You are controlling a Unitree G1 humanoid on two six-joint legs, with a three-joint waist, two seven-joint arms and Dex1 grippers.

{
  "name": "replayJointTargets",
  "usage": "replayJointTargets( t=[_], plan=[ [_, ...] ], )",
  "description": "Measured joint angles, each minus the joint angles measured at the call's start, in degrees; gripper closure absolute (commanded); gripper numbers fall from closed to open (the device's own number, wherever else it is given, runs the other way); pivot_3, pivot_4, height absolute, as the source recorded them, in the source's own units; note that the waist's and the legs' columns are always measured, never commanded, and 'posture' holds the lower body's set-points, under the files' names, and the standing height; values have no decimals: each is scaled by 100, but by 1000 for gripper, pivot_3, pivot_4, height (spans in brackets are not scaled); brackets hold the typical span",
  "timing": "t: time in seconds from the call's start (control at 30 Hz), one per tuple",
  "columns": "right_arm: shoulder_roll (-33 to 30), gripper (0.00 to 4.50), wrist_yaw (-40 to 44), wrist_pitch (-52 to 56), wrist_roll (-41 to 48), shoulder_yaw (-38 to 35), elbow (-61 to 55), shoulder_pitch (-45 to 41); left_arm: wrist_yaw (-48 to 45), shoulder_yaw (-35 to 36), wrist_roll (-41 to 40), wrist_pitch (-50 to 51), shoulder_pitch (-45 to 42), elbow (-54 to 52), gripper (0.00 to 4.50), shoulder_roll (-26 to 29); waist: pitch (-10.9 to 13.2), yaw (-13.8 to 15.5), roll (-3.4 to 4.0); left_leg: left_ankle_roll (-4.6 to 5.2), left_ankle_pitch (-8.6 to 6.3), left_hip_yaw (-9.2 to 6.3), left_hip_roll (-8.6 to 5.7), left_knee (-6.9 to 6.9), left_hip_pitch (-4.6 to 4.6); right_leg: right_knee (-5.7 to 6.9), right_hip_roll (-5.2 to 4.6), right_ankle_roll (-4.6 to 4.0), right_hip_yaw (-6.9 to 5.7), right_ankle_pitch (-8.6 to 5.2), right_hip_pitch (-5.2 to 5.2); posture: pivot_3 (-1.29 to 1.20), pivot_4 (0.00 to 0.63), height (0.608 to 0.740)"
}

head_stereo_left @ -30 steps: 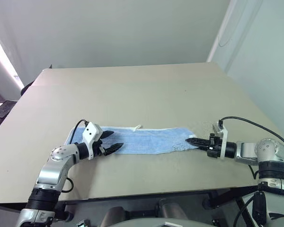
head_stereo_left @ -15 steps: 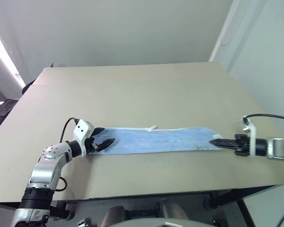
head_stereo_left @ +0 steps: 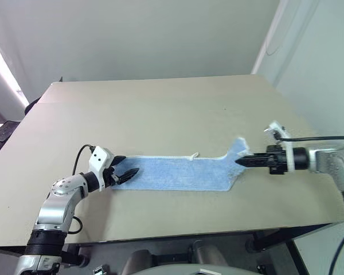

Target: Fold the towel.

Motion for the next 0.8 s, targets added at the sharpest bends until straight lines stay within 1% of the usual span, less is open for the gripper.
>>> replayJointTargets(
  t=[0.07, 0.17, 0.27, 0.33, 0.57, 0.73, 0.8],
  plan=[
    [199, 4489, -4, 19, 18, 183, -146, -20, 4, 1, -1, 9, 29, -25, 509, 3, 1, 15, -2, 0, 0, 1, -4, 0, -1, -2, -7, -16, 0, 9, 0, 0, 0, 740],
    [486, 4489, -3, 16, 3, 502, -248, -128, 7, 7, -1, 20, 52, -30, 509, 19, 1, 16, -2, 0, 0, 2, -6, 0, -1, -3, -10, -18, 0, 10, 0, 0, 0, 740],
    [1084, 4489, -227, -125, -222, 881, -35, -428, 35, 7, 4, 28, 48, -34, 509, 41, -1, -23, -4, 0, 0, 2, -3, 1, 3, 3, -6, -20, 0, 11, 0, 0, 0, 740],
    [1337, 4489, -345, -184, -358, 1099, 194, -548, 51, 7, 13, 24, 46, -43, 509, 47, 0, -18, -3, 0, 0, 1, -3, 1, 3, 6, -5, -20, -1, 12, -1, 0, 0, 740],
    [1795, 4489, -454, -601, -842, 1532, 609, -666, 57, 8, 6, 27, 84, -137, 509, 47, -1, 1, -4, 0, 0, -2, -5, 0, -3, 3, -13, -18, -7, 13, -2, 0, 0, 740],
    [1825, 4489, -321, -662, -867, 1603, 561, -670, 65, 8, 7, 27, 87, -176, 509, 60, -1, 0, -4, 0, 0, -2, -6, 0, 0, 6, -14, -18, -7, 13, -2, 0, 0, 740],
    [1837, 3985, -283, -704, -879, 1609, 559, -676, 84, 8, 12, 25, 86, -174, 509, 69, -1, -1, -4, 0, 0, -3, -6, 0, 0, 7, -14, -18, -7, 13, -2, 0, 0, 740]
  ],
)
